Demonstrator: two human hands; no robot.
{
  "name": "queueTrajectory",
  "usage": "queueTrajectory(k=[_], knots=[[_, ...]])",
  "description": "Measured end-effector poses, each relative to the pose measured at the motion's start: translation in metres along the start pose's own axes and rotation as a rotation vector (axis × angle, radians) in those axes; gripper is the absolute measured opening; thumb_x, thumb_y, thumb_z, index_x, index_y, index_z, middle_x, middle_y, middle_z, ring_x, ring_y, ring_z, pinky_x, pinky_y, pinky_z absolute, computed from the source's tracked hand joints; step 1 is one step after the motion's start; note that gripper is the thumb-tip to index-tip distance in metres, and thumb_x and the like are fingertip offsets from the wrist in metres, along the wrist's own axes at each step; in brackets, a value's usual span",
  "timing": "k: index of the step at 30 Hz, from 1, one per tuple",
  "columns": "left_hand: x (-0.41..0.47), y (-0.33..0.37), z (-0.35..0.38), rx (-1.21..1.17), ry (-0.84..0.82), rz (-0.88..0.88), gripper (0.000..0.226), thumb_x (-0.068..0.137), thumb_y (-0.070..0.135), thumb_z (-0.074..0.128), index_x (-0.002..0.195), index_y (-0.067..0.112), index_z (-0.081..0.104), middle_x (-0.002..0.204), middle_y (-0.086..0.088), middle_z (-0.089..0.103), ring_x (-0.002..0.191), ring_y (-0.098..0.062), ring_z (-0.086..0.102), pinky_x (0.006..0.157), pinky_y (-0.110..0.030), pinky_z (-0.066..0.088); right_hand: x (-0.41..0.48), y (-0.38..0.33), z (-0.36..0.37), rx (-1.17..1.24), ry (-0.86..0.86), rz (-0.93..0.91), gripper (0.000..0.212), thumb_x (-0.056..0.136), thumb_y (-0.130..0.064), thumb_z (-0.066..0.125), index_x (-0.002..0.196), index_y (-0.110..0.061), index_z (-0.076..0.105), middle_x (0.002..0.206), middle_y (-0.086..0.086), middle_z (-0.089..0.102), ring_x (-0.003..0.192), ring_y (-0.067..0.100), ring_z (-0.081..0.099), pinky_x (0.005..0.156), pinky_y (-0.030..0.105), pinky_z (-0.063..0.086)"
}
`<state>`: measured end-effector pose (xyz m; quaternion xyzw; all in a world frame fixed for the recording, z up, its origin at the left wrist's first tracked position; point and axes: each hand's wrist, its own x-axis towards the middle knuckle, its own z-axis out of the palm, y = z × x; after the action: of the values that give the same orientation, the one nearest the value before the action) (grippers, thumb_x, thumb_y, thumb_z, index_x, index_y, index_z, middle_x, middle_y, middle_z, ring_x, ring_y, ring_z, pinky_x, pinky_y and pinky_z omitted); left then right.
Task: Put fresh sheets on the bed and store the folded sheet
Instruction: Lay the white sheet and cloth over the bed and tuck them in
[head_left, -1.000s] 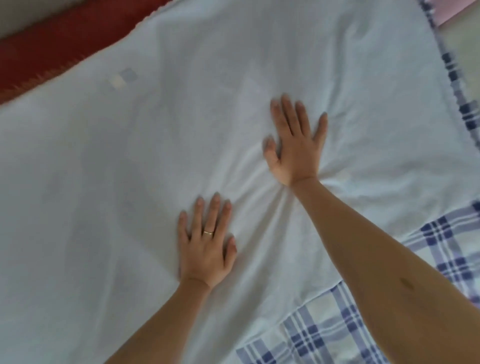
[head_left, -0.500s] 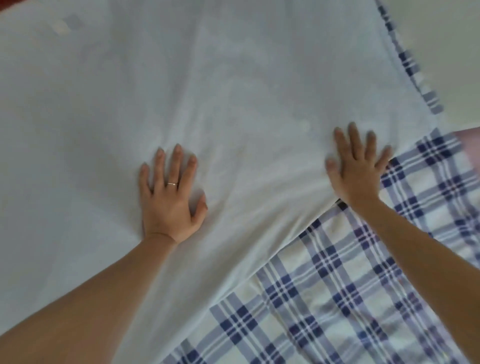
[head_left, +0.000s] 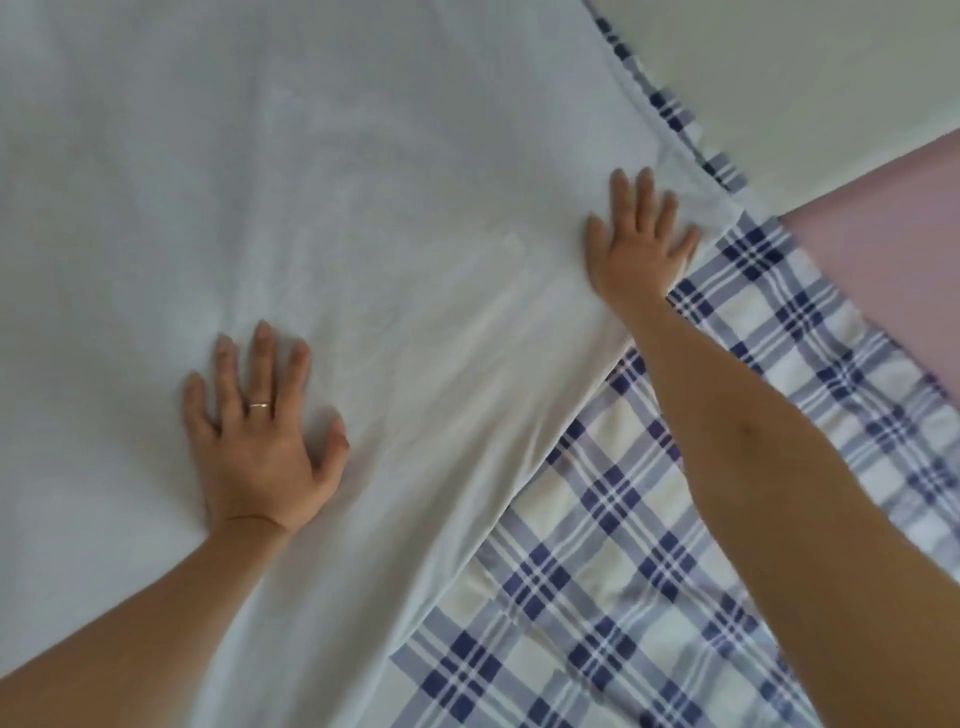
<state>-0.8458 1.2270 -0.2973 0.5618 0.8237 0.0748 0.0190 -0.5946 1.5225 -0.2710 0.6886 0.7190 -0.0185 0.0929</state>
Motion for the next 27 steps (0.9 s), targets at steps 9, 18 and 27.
queueTrajectory(k=[9, 18, 27], knots=[[0.001, -0.001, -0.001, -0.015, -0.043, -0.014, 0.073, 0.078, 0.049, 0.038, 0.143, 0.016, 0.037, 0.155, -0.012, 0.021, 0.142, -0.039, 0.015, 0.113, -0.055, 0.010, -0.159, -0.089, 0.019, 0.197, 0.016, -0.062, 0.063, 0.096, -0.043, 0.022, 0.152, -0.024, -0.001, 0.159, 0.004, -0.008, 0.145, 0.035, -0.006, 0.109, 0.059, -0.014], [0.001, 0.000, -0.004, -0.036, -0.124, -0.025, 0.069, 0.081, 0.045, 0.040, 0.145, 0.021, 0.032, 0.156, -0.011, 0.019, 0.144, -0.036, 0.012, 0.115, -0.052, 0.007, -0.278, -0.109, 0.053, 0.195, -0.013, -0.240, 0.069, 0.086, -0.039, 0.038, 0.151, -0.026, 0.017, 0.158, -0.001, 0.013, 0.146, 0.023, 0.012, 0.116, 0.055, 0.004], [0.001, -0.005, -0.009, -0.029, -0.212, 0.015, 0.072, 0.081, 0.048, 0.039, 0.147, 0.021, 0.030, 0.156, -0.009, 0.018, 0.145, -0.032, 0.012, 0.115, -0.053, 0.007, -0.283, -0.111, 0.059, 0.207, 0.046, -0.235, 0.069, 0.085, -0.037, 0.042, 0.150, -0.024, 0.023, 0.157, 0.001, 0.019, 0.145, 0.024, 0.018, 0.116, 0.056, 0.005]])
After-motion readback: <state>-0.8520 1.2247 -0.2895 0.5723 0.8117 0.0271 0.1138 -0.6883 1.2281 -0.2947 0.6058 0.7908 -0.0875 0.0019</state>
